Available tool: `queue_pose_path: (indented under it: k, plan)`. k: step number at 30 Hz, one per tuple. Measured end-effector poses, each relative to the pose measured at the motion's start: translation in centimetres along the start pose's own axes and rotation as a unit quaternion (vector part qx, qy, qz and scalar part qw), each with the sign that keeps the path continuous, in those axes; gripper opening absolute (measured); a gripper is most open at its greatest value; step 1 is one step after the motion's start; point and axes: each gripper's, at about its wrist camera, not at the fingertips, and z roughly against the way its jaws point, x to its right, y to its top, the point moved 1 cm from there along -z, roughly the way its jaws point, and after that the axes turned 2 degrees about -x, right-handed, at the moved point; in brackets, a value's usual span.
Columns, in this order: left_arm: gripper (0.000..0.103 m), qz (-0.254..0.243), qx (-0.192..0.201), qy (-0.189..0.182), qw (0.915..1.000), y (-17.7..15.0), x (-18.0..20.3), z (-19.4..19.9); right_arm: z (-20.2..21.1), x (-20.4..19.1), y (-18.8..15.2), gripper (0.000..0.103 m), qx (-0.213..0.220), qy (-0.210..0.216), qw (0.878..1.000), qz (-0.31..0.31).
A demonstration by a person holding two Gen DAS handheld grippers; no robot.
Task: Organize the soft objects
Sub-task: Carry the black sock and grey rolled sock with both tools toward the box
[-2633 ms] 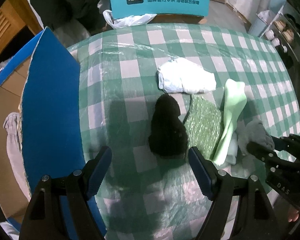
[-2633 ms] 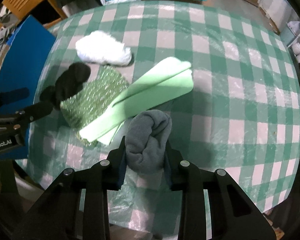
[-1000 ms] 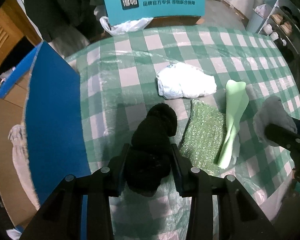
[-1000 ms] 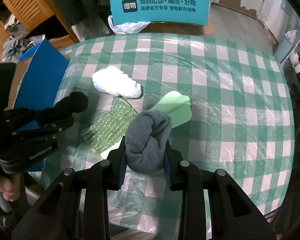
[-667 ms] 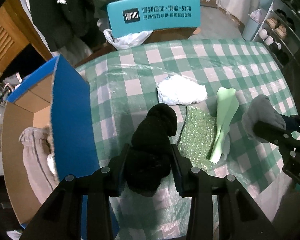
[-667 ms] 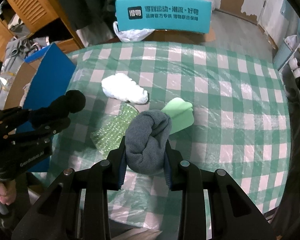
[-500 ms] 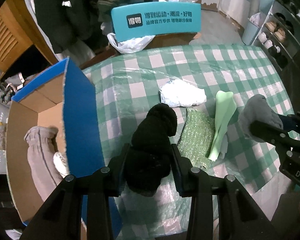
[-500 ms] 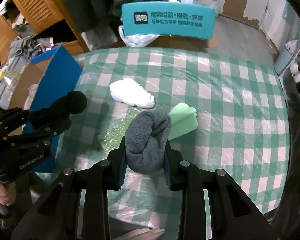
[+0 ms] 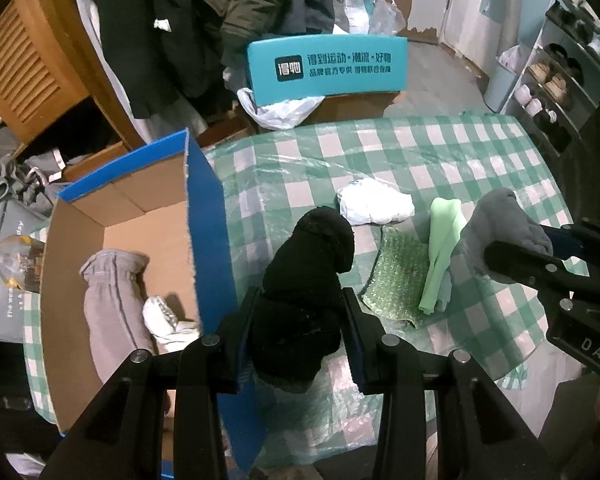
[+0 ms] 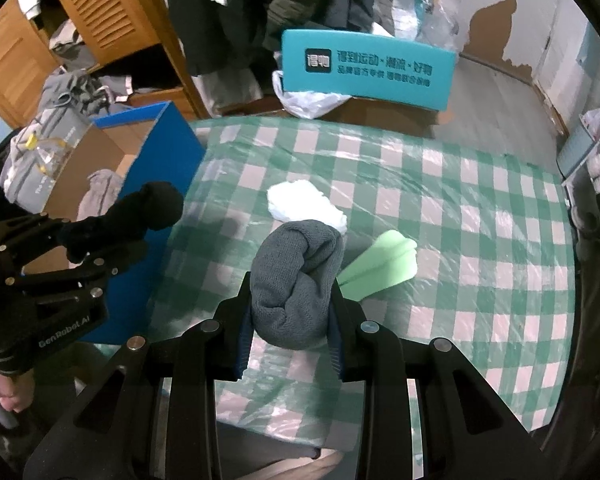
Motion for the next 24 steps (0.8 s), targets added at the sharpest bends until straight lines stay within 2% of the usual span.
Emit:
queue_pose_path:
  k: [24]
  plan:
    - [0.039,0.044,0.022,0.007,0.9988,-2.2,-5.7,2.5,0.5,-8.2,2.6,0.03,0.01,0.022,0.998,0.064]
